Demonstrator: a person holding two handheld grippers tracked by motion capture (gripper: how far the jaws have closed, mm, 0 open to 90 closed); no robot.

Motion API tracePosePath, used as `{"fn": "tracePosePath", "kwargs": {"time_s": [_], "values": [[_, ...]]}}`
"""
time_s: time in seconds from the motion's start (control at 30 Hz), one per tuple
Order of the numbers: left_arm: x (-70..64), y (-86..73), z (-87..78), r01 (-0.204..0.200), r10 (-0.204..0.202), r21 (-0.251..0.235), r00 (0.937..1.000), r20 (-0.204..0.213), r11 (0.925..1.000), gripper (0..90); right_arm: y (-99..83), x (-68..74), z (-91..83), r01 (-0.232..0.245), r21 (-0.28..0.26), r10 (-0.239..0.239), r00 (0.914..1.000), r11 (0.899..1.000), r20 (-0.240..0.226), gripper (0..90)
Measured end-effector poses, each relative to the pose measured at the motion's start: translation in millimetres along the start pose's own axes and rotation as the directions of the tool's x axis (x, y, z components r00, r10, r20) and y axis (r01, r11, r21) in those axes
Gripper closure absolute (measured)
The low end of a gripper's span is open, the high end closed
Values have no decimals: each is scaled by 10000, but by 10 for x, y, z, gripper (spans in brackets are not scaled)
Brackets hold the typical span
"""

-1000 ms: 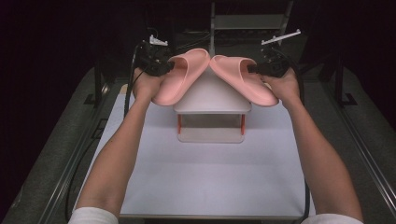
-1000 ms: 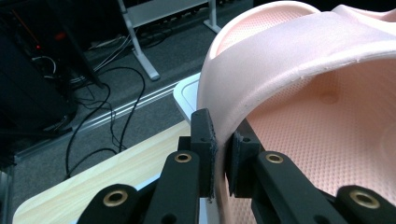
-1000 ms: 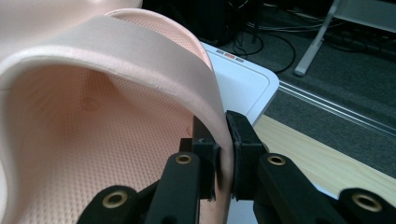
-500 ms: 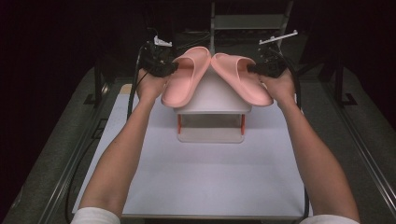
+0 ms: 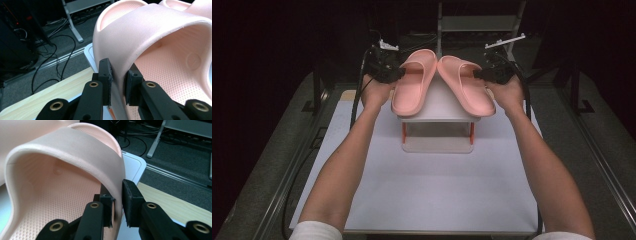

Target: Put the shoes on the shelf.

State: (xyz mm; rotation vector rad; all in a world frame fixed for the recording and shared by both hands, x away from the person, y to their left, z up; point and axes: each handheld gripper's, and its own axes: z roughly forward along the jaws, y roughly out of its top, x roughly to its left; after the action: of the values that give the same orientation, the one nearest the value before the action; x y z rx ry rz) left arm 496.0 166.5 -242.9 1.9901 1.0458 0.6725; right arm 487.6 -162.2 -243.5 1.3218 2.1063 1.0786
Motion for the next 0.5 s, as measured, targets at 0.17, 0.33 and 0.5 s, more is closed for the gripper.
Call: {"fn": "tracePosePath", "kwargs": {"time_s": [0.17, 0.33, 0.5], "values": [[-22, -11, 35, -65, 65, 90, 10000, -16, 9999, 777, 1, 26, 17, 71, -21, -71, 9999, 10000, 82, 752], [-29, -9, 58, -73, 74, 157, 10000, -37, 9999, 770, 0, 54, 45, 68, 32, -69, 9999, 10000, 76, 739], [-36, -18, 90, -137, 139, 283, 9999, -55, 9995, 769, 2, 78, 79, 53, 32, -53, 10000, 10000, 61, 721]]}}
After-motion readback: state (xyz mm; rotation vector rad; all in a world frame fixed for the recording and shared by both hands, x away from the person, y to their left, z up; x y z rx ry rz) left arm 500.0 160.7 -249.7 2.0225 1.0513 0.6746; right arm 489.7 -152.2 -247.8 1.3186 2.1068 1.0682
